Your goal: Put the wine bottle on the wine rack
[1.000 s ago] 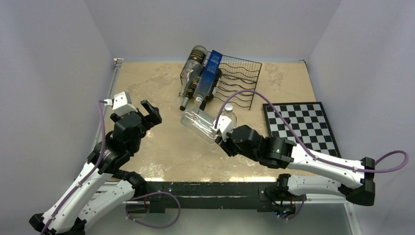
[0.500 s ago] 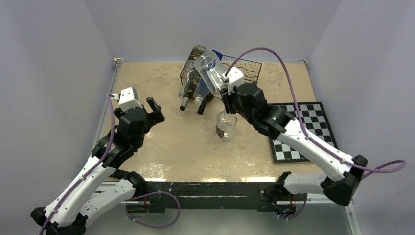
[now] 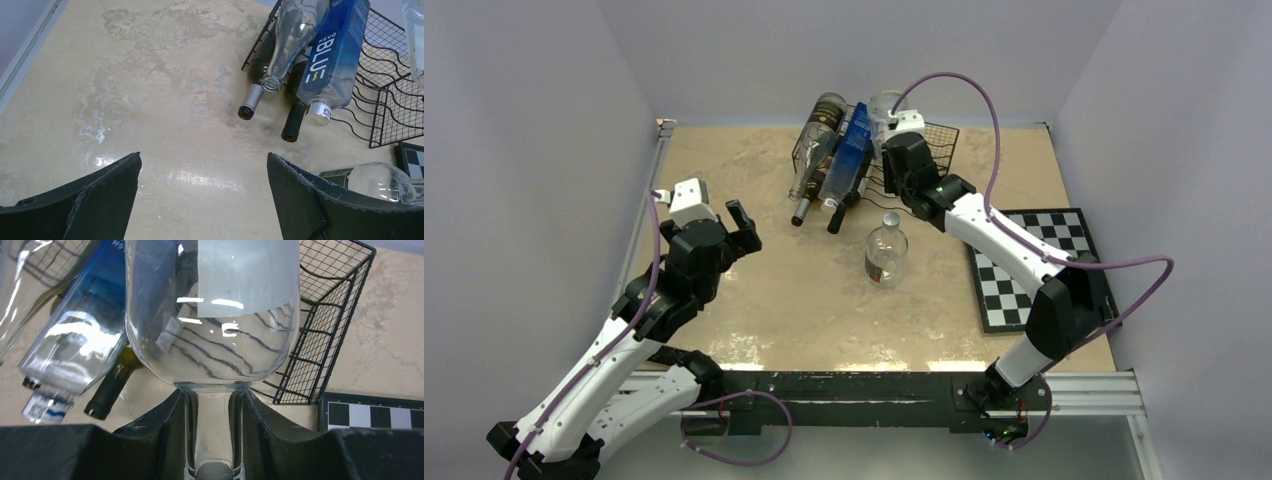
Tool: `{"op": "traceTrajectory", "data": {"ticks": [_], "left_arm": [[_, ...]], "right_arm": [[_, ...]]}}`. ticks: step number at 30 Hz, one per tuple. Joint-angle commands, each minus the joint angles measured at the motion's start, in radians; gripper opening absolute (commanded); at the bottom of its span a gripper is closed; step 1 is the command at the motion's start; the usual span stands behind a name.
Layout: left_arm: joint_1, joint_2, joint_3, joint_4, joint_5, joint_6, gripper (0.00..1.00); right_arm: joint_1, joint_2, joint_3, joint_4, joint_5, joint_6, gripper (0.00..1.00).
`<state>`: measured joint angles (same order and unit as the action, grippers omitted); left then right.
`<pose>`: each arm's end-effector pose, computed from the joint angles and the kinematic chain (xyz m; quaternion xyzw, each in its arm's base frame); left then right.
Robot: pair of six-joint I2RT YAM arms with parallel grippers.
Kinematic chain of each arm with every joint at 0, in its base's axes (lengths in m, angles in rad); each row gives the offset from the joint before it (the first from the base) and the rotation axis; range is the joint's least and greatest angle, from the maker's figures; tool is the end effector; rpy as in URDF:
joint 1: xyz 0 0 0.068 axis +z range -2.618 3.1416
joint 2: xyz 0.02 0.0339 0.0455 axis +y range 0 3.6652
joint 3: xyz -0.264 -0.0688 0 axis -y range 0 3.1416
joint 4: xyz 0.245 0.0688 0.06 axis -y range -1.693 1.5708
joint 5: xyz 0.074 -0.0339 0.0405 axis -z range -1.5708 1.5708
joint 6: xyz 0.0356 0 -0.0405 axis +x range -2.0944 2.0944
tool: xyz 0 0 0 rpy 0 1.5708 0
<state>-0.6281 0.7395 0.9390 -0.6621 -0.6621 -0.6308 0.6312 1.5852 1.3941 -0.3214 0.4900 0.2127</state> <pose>0.1298 -0.0672 0.3532 -0.1721 0.8040 -0.0695 0.5650 0.3067 0.2034 0.3382 -0.0542 0.8446 0.0095 0.5325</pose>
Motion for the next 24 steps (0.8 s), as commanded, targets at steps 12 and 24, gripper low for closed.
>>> {"op": "traceTrajectory", "data": {"ticks": [12,24], "left_arm": [[0.007,0.036,0.038,-0.004,-0.022,0.040,0.99],[0.007,-0.014,-0.004,0.046,-0.047,0.074,0.99]], "right_arm": [[-0.105,0.075,0.140,0.255,0.011,0.303,0.00],[-0.164,0.186,0.125,0.396,-0.132,0.396,0.00]]}}
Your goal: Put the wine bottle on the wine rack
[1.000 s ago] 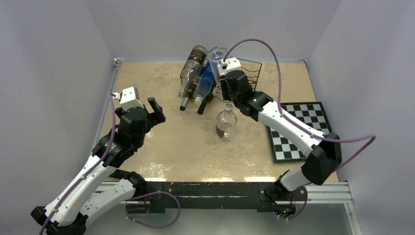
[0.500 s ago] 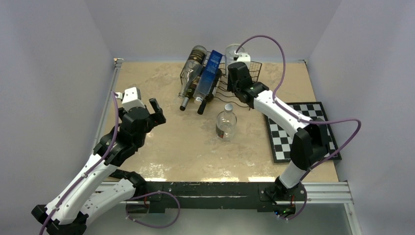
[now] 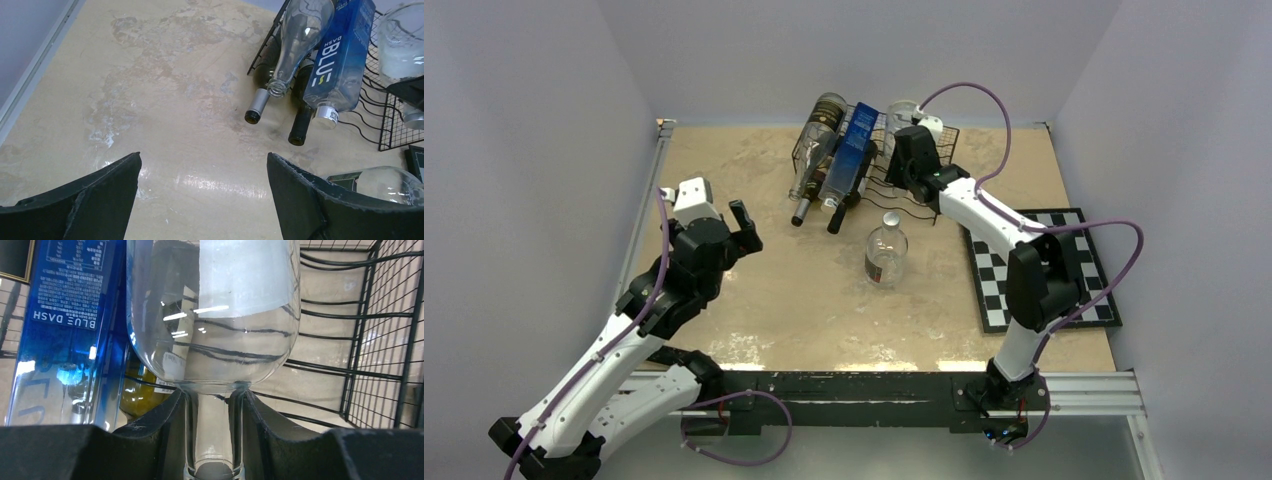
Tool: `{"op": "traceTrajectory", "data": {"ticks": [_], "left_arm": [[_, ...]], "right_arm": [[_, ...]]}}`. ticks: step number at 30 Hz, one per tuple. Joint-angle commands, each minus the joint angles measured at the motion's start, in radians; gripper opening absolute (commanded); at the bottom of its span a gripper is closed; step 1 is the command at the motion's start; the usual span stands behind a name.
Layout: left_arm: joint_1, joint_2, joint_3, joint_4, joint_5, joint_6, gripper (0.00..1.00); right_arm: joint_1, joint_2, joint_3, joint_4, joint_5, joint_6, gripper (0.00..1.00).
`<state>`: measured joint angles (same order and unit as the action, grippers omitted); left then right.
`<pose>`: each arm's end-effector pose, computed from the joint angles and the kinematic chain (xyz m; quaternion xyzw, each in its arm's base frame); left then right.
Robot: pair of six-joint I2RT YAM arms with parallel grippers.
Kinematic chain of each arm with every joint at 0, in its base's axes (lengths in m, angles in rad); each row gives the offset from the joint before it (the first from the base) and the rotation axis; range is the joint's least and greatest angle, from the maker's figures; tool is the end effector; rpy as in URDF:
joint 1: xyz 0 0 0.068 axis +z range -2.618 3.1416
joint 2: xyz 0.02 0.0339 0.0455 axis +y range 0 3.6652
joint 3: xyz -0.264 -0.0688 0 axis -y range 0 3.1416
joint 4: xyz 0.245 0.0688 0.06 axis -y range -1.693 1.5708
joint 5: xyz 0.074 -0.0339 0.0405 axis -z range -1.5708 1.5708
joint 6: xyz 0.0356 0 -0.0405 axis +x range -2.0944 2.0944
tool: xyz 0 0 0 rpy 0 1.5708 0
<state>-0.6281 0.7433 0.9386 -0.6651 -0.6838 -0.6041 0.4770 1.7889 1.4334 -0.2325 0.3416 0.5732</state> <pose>0.1305 -0.0670 0.3526 -0.1657 0.8050 -0.0516 0.5673 0.3761 0.1809 0.2826 0.1219 0.8640 0.1034 0.4775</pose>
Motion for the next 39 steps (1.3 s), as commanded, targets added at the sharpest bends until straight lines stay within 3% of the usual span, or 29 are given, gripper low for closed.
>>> {"op": "traceTrajectory", "data": {"ticks": [1,12,13,16,19,22,25,33,39], "left_arm": [[0.007,-0.018,-0.001,0.049,-0.030,0.054,0.99],[0.007,-0.003,-0.003,0.038,-0.033,0.041,0.99],[0.007,-0.002,-0.002,0.038,-0.033,0.042,0.99],[0.008,0.000,-0.002,0.040,-0.035,0.048,0.99],[0.007,0.002,-0.003,0.046,-0.036,0.050,0.99],[0.007,0.006,-0.003,0.049,-0.036,0.047,0.99],[0.008,0.007,-0.001,0.050,-0.033,0.047,0.99],[0.007,-0.005,-0.010,0.068,-0.025,0.054,0.99],[0.008,-0.030,-0.030,0.095,-0.012,0.052,0.99]], "right_arm": [[-0.011,-0.006,0.091,0.308,0.016,0.040,0.00],[-0.011,0.069,0.112,0.287,0.044,0.079,0.00],[-0.012,0.071,0.118,0.274,0.043,0.078,0.03],[-0.012,0.069,0.122,0.259,0.042,0.067,0.35],[-0.011,0.060,0.120,0.236,0.051,0.067,0.58],[-0.011,0.041,0.128,0.187,0.056,0.064,0.68],[-0.010,0.020,0.147,0.131,0.058,0.060,0.75],[-0.009,-0.083,0.197,-0.097,0.082,0.009,0.80],[-0.011,-0.125,0.389,-0.486,0.010,-0.187,0.90]]}}
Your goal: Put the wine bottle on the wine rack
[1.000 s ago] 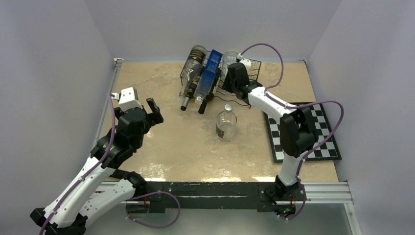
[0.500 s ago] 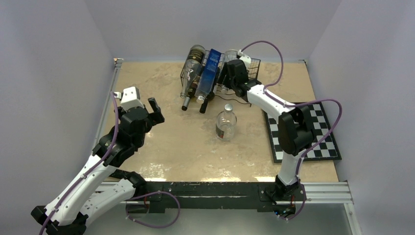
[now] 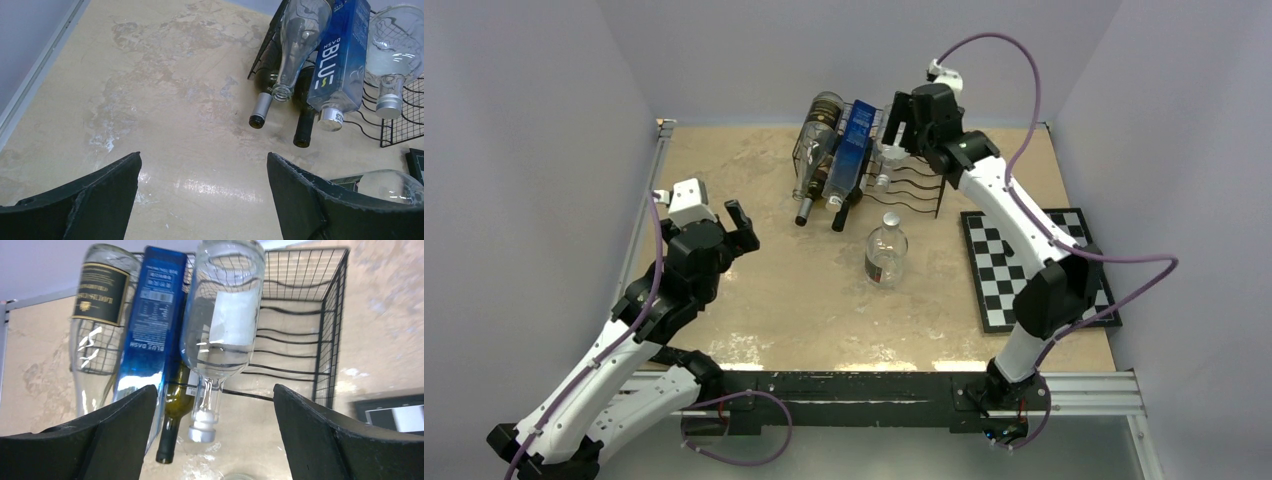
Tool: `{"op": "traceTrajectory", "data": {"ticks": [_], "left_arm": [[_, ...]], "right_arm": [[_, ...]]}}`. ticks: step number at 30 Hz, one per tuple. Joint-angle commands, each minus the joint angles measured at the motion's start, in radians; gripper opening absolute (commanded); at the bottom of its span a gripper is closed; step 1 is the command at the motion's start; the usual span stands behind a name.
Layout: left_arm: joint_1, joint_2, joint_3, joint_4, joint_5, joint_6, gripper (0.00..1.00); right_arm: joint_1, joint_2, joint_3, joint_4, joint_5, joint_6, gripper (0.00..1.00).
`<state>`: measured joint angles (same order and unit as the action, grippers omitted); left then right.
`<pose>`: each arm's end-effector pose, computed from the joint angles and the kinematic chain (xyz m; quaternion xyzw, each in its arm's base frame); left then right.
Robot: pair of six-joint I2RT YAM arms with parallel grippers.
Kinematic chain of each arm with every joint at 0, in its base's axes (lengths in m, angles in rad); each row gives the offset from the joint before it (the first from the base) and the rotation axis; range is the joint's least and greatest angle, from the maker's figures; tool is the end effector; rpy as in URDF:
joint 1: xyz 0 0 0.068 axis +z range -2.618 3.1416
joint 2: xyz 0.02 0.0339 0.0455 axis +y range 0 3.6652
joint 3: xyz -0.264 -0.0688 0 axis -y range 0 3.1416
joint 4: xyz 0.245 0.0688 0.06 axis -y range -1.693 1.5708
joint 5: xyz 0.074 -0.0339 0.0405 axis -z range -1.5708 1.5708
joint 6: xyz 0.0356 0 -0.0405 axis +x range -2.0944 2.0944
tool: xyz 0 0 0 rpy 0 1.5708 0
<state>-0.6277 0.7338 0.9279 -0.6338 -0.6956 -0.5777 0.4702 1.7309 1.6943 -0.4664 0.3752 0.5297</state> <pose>0.1303 -0.0664 0.3533 -0.1627 0.7981 -0.0485 0.5782 0.3652 0.1709 0.3735 0.1200 0.8425 0.0988 0.5157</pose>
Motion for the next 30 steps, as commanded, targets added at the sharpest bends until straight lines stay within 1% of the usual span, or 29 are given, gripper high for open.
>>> {"op": "traceTrajectory", "data": {"ticks": [1,4,6,9,13,16,19,24,25,26,28,30], "left_arm": [[0.007,-0.023,-0.024,0.073,0.008,0.026,0.99],[0.007,-0.017,-0.029,0.088,0.028,0.023,0.99],[0.008,-0.009,-0.026,0.092,0.040,0.022,0.99],[0.007,-0.004,-0.031,0.095,0.055,0.019,0.99],[0.008,-0.002,-0.036,0.106,0.081,0.017,0.99],[0.007,0.001,-0.038,0.104,0.090,0.016,0.99],[0.008,-0.005,-0.041,0.091,0.092,0.004,0.99],[0.006,-0.027,-0.058,0.080,0.090,-0.003,0.99],[0.007,-0.030,-0.061,0.078,0.091,-0.002,0.99],[0.007,-0.031,-0.063,0.077,0.090,-0.003,0.99],[0.007,-0.033,-0.066,0.075,0.089,-0.002,0.99],[0.007,-0.030,-0.071,0.075,0.092,0.000,0.99]], "right_arm": [[-0.004,-0.088,0.124,-0.279,-0.049,-0.176,0.90],[-0.003,-0.150,0.090,-0.340,-0.174,-0.274,0.90],[-0.004,-0.170,0.098,-0.419,-0.241,-0.315,0.90],[0.003,-0.177,0.108,-0.524,-0.305,-0.356,0.90],[0.041,-0.171,0.088,-0.591,-0.431,-0.412,0.89],[0.098,-0.150,0.081,-0.619,-0.450,-0.426,0.90],[0.148,-0.135,0.079,-0.626,-0.457,-0.407,0.90],[0.181,-0.100,0.067,-0.625,-0.448,-0.381,0.90],[0.182,-0.085,0.065,-0.628,-0.439,-0.375,0.88],[0.183,-0.072,0.063,-0.634,-0.441,-0.374,0.83],[0.183,-0.040,0.082,-0.676,-0.429,-0.367,0.75],[0.182,-0.030,0.071,-0.685,-0.431,-0.364,0.70]]}}
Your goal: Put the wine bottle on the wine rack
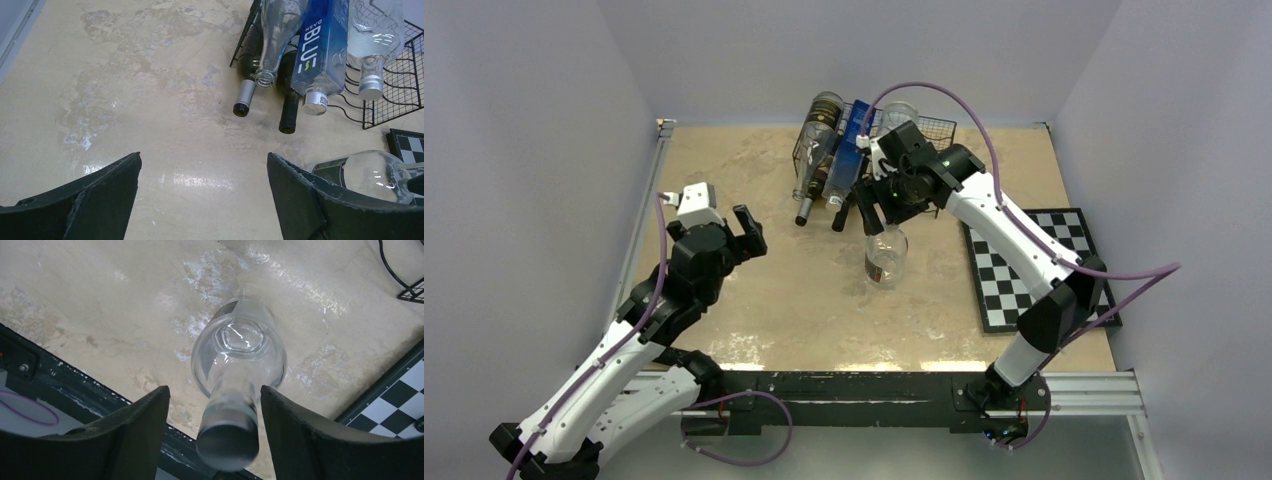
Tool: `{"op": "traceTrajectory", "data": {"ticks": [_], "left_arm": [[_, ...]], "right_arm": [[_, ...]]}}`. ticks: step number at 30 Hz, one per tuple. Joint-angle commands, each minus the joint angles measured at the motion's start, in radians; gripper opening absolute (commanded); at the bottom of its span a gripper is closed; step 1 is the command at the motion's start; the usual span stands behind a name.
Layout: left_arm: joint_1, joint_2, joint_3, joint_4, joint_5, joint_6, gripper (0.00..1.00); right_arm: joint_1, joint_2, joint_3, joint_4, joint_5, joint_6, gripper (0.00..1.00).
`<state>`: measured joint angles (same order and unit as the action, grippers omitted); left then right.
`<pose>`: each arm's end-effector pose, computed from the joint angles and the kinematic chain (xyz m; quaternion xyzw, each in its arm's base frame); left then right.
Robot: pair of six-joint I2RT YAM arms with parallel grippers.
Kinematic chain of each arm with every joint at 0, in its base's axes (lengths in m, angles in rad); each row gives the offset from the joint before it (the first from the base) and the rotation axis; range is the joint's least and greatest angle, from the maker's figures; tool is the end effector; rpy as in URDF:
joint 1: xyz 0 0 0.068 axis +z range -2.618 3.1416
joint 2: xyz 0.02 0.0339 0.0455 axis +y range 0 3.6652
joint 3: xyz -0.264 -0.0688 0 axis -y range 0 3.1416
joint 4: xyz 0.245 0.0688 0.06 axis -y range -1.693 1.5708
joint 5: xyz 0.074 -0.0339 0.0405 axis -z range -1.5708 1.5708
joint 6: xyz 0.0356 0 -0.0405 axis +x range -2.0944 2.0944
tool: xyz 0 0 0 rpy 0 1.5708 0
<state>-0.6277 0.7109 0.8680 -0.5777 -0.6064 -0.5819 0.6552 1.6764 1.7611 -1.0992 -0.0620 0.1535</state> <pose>0.1307 -0.0698 0.3412 -0.1440 0.8044 -0.0891 0.5695 0.2720 0.2118 0.3635 -0.2468 0.9289 0.1354 0.2406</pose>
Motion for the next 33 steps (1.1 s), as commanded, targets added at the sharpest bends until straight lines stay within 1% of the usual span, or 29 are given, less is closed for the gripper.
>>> {"op": "traceTrajectory", "data": {"ticks": [1,5,8,12,15,18,19,20,23,26,30,33], "left_arm": [[0.007,-0.005,-0.014,0.017,0.003,0.004,0.99],[0.007,0.000,-0.026,0.017,0.018,-0.004,0.99],[0.007,0.004,-0.032,0.021,0.024,-0.006,0.99],[0.007,0.013,-0.033,0.024,0.029,-0.004,0.99],[0.007,0.023,-0.035,0.028,0.041,-0.006,0.99],[0.007,0.035,-0.034,0.035,0.058,-0.002,0.99],[0.007,0.039,-0.035,0.038,0.063,0.000,0.99],[0.007,0.042,-0.034,0.041,0.068,0.001,0.99],[0.008,0.053,-0.036,0.046,0.088,0.004,0.99],[0.007,0.065,-0.042,0.057,0.123,0.009,0.99],[0.008,0.091,-0.068,0.110,0.233,0.062,0.99],[0.007,0.126,-0.082,0.129,0.302,0.071,0.99]], "right_arm": [[-0.002,0.023,-0.005,-0.046,0.004,0.018,0.68],[-0.002,0.030,-0.018,-0.037,0.005,0.023,0.65],[-0.003,0.048,-0.005,-0.054,0.010,0.021,0.59],[-0.002,0.067,0.023,-0.089,0.032,0.020,0.40],[-0.002,0.075,0.033,-0.099,0.023,0.018,0.31],[-0.002,0.078,0.038,-0.100,0.006,0.018,0.13],[-0.003,0.075,0.038,-0.097,-0.010,0.017,0.04],[-0.002,0.071,0.038,-0.093,-0.035,0.017,0.00],[-0.002,0.054,0.035,-0.068,-0.135,0.026,0.00],[-0.003,0.025,0.031,-0.008,-0.250,0.063,0.00],[-0.003,-0.010,0.021,0.106,-0.369,0.144,0.00],[-0.004,-0.017,0.002,0.195,-0.462,0.198,0.00]]}}
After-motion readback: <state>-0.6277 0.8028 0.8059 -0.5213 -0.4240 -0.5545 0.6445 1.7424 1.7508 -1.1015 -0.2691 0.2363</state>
